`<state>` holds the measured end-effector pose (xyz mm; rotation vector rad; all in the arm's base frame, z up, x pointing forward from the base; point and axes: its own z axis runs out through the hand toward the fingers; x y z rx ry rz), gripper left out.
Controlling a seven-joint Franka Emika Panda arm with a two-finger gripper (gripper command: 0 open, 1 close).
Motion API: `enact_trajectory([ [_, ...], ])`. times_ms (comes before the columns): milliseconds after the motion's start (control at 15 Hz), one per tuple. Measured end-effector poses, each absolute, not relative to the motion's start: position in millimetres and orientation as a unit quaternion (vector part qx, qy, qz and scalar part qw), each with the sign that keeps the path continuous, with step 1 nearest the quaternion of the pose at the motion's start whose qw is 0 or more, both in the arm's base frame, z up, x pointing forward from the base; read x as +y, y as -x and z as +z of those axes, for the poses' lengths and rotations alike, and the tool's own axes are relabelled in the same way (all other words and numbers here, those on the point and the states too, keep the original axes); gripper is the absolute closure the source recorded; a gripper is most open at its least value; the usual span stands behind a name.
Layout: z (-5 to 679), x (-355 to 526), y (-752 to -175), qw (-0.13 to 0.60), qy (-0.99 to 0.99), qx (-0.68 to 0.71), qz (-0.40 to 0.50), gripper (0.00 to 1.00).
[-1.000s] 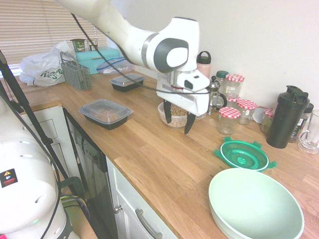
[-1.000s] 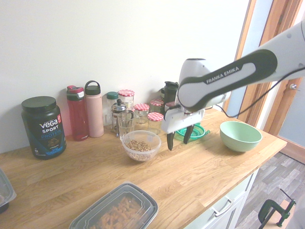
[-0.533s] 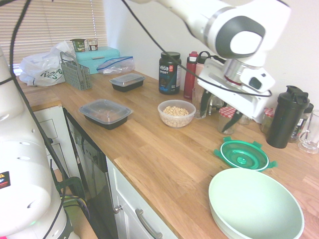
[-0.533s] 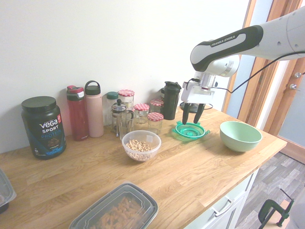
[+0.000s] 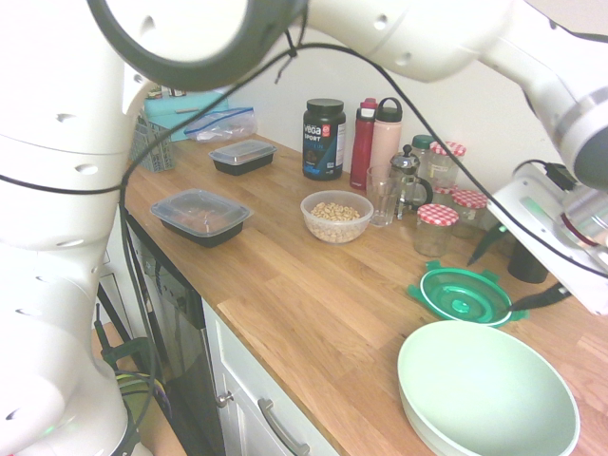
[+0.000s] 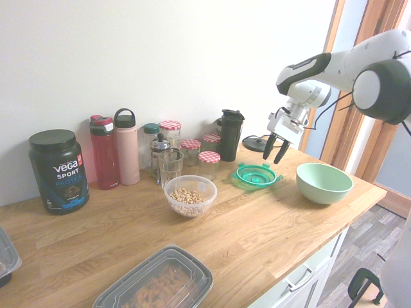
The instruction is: Cover the lid of food container
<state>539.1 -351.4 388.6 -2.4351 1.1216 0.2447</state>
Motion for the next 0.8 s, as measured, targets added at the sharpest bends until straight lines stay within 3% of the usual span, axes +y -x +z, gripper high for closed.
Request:
enact_trajectory([
  [467,338.6,-383.8,-553.6,0.263,0.860,0.423,0.113,0.00],
  [800,327.3,-360.8,-564.6,0.297,0.854,0.407,0.129,0.00],
])
